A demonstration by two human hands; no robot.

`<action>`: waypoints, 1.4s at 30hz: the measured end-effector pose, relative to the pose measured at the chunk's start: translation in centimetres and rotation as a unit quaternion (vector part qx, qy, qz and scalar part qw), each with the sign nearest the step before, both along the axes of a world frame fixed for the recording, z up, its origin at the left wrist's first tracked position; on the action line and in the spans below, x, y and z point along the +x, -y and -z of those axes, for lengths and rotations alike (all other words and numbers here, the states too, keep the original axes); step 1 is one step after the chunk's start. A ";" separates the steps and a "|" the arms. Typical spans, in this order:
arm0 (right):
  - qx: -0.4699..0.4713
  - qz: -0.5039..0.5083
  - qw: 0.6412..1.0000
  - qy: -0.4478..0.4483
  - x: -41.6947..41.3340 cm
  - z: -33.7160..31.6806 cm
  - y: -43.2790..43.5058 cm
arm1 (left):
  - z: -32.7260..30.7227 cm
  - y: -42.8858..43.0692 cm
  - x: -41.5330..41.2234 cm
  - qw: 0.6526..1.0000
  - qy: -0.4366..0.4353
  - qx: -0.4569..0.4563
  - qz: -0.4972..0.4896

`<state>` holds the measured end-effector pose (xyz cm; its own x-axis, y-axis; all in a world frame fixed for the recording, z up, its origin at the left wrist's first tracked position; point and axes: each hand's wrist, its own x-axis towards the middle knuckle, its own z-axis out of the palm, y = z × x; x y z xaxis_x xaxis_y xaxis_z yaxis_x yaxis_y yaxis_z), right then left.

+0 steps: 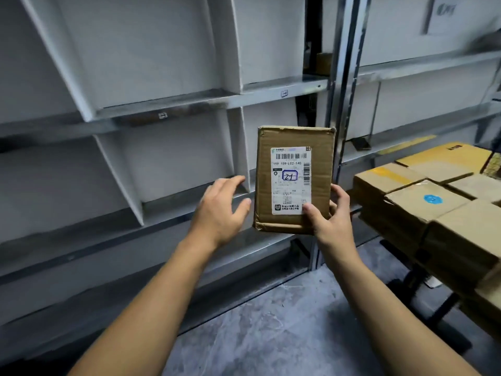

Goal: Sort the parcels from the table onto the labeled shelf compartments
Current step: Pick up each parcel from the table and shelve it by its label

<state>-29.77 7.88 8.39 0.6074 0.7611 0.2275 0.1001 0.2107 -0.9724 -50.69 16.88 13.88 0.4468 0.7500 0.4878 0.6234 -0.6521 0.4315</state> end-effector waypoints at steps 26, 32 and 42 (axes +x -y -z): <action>0.023 -0.302 0.953 0.023 -22.9 -0.8 -14.4 | 1.8 -0.5 -26.7 0.891 -0.218 -0.078 -0.391; 0.017 -0.393 0.919 0.038 -29.9 0.4 -16.0 | 3.8 2.7 -32.8 0.858 -0.178 -0.116 -0.467; 0.010 -0.495 0.868 0.029 -49.3 1.9 -16.2 | 5.0 7.7 -49.3 0.800 -0.170 -0.143 -0.557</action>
<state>-79.07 24.09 6.48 -0.3557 0.8989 0.2558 -0.0908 0.2392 -0.9667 -100.02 9.21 8.88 -0.5061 0.8347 0.2171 0.8623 0.4847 0.1465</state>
